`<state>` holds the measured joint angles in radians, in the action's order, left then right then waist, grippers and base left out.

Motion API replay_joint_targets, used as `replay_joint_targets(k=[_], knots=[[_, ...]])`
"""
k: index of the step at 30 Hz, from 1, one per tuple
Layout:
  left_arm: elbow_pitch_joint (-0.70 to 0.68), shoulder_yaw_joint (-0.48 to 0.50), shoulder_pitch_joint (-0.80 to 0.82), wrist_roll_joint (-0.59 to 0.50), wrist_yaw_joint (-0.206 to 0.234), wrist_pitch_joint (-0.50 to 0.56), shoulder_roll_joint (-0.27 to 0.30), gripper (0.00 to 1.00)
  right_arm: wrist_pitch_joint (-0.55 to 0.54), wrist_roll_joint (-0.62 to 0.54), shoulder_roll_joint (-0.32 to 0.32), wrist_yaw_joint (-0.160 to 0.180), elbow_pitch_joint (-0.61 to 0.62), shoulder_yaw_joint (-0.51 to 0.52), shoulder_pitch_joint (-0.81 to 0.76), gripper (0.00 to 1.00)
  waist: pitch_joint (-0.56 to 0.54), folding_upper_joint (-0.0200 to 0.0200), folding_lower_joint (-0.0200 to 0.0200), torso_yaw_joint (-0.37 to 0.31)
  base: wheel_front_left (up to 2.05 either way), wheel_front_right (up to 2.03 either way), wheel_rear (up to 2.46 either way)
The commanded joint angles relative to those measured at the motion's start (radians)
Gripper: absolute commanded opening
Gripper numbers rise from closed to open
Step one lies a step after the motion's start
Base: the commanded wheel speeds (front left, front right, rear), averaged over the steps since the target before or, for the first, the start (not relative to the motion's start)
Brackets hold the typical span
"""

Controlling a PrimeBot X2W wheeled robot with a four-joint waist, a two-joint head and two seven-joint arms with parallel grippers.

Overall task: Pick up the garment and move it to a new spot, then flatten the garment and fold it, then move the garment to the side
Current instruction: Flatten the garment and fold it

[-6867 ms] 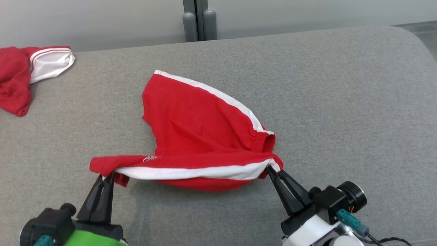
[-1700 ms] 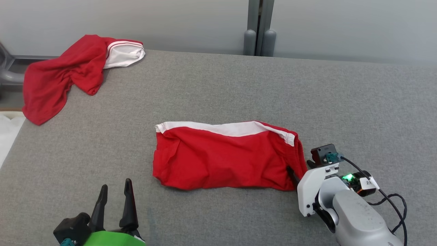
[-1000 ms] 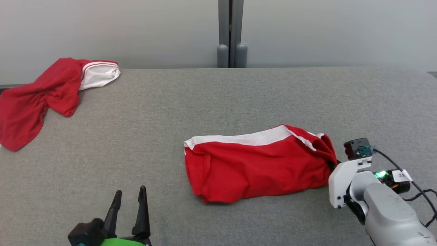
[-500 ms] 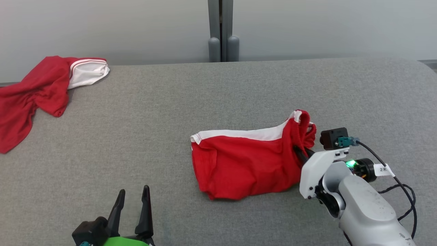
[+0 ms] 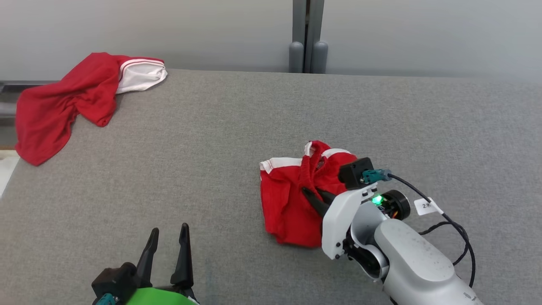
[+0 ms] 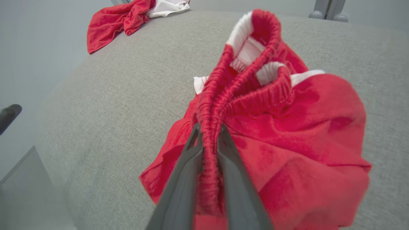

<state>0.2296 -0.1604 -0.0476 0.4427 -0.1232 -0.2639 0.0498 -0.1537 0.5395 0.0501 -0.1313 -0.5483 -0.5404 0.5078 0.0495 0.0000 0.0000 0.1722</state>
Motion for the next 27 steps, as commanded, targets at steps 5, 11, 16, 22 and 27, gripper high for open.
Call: replay_joint_targets(k=[5, 11, 16, 22, 27], knots=[[0.0, -0.01, 0.028, 0.017, 0.006, -0.001, 0.001, 1.0, 0.012, 0.055, 0.003, 0.001, -0.024, -0.081, 0.028, 0.0, 0.02, 0.0, 0.0, 0.04, 0.0, 0.0, 0.0], [0.0, -0.01, 0.035, 0.023, 0.009, 0.0, 0.001, 1.0, 0.06, 0.082, 0.002, 0.001, -0.061, -0.14, 0.062, 0.4, 0.03, 0.0, 0.0, 0.044, 0.0, 0.0, 0.0], [0.003, -0.017, 0.045, 0.023, 0.008, 0.0, 0.001, 1.0, 0.126, 0.104, 0.003, 0.001, -0.064, -0.211, 0.086, 1.0, 0.037, 0.0, 0.0, 0.029, 0.0, 0.0, 0.0], [0.005, -0.03, 0.064, 0.001, 0.003, -0.001, 0.001, 1.0, 0.215, 0.076, 0.002, 0.001, -0.084, -0.207, 0.105, 1.0, 0.033, 0.0, 0.0, 0.001, 0.0, 0.0, 0.0], [0.015, -0.052, 0.089, -0.027, -0.001, -0.001, 0.001, 1.0, 0.317, 0.011, 0.003, 0.001, -0.115, -0.147, 0.109, 1.0, 0.012, 0.0, 0.0, -0.029, 0.0, 0.0, 0.0]])
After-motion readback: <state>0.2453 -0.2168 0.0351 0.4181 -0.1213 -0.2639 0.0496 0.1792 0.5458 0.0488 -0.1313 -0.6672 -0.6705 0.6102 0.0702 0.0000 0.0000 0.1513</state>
